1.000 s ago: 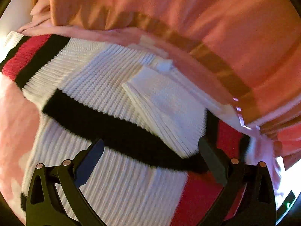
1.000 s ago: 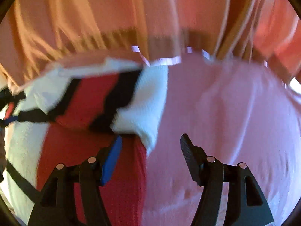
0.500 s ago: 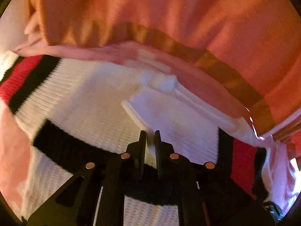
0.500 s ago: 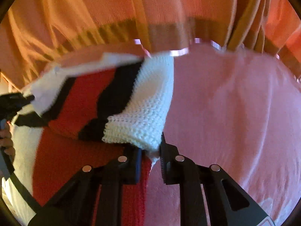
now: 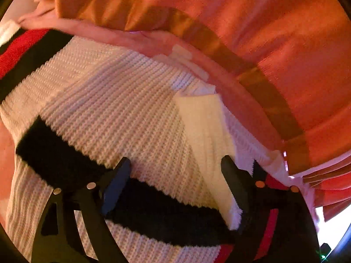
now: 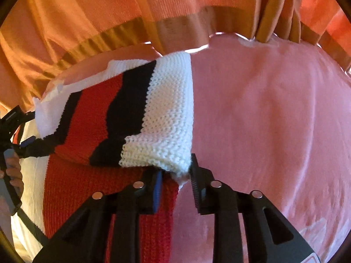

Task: Fold small clothes

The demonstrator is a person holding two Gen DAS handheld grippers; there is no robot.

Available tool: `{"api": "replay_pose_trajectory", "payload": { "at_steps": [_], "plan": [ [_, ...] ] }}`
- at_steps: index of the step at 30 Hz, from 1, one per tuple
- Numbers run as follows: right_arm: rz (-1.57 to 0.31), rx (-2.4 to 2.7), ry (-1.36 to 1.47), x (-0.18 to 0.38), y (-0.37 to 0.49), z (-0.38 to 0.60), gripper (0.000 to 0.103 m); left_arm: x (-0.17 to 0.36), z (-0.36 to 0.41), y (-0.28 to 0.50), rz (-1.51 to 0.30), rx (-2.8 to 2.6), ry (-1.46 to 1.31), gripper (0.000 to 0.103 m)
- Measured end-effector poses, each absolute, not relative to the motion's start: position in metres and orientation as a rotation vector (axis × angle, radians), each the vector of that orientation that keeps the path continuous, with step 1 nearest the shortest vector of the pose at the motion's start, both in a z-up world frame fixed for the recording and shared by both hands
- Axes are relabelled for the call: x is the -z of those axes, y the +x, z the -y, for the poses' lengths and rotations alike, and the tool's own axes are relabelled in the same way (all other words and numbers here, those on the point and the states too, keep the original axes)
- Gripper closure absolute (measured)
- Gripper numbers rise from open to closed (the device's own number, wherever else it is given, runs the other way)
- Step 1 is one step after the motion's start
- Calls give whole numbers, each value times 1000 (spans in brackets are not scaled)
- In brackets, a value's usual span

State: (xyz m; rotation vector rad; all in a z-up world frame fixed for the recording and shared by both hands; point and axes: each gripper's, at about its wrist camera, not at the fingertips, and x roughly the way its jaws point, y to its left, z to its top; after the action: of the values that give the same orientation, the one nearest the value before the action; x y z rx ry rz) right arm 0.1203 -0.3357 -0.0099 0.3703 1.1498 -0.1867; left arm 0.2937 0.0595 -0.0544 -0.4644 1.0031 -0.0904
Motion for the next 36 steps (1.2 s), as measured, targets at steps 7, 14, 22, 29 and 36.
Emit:
{"api": "replay_pose_trajectory", "payload": {
  "at_steps": [7,14,22,29,36],
  "plan": [
    [-1153,196,379,11,125,333,71,44,-61,291,-984,180,-560,18],
    [-1154,200,368,12,127,331,65,54,-40,291,-1022,157,-474,11],
    [-1139,203,327,13,126,327,59,52,-41,294,-983,191,-425,93],
    [-1072,166,257,-14,127,319,89,28,-63,282,-896,78,-352,94],
    [-1188,177,303,-5,130,328,84,47,-61,280,-963,26,-248,93]
  ]
}}
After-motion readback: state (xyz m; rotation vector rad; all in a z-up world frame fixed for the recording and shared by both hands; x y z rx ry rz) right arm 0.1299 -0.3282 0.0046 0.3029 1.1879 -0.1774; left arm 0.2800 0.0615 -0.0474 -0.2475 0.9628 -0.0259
